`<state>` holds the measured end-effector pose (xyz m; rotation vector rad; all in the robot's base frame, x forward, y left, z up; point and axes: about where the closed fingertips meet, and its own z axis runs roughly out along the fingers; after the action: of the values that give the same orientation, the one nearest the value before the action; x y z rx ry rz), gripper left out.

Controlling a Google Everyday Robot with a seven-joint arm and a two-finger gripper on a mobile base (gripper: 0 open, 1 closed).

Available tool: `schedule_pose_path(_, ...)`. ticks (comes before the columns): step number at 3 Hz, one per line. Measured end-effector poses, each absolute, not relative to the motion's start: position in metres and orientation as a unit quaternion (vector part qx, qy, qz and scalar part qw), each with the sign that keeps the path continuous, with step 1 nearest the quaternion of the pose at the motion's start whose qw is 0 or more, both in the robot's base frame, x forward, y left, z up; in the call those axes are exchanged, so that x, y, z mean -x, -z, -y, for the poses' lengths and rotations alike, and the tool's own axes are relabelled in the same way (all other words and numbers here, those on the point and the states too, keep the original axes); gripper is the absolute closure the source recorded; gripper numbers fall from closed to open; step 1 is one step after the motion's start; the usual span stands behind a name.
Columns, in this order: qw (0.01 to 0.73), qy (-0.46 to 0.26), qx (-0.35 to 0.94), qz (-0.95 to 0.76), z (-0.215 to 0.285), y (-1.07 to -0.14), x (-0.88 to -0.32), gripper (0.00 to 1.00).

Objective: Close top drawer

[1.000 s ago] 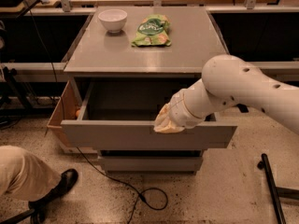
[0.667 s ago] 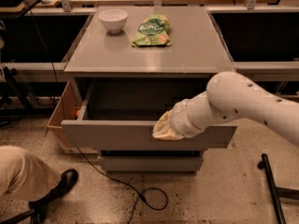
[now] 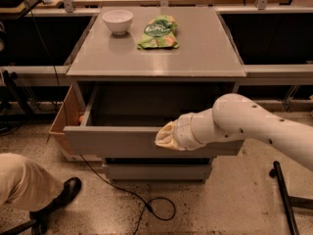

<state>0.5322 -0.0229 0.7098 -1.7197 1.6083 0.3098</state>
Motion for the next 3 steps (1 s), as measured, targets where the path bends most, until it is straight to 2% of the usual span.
schedule_pose_path(3,0.421,-0.060,0.665,-0.614,-0.002,-0.688,-0.596,1.00)
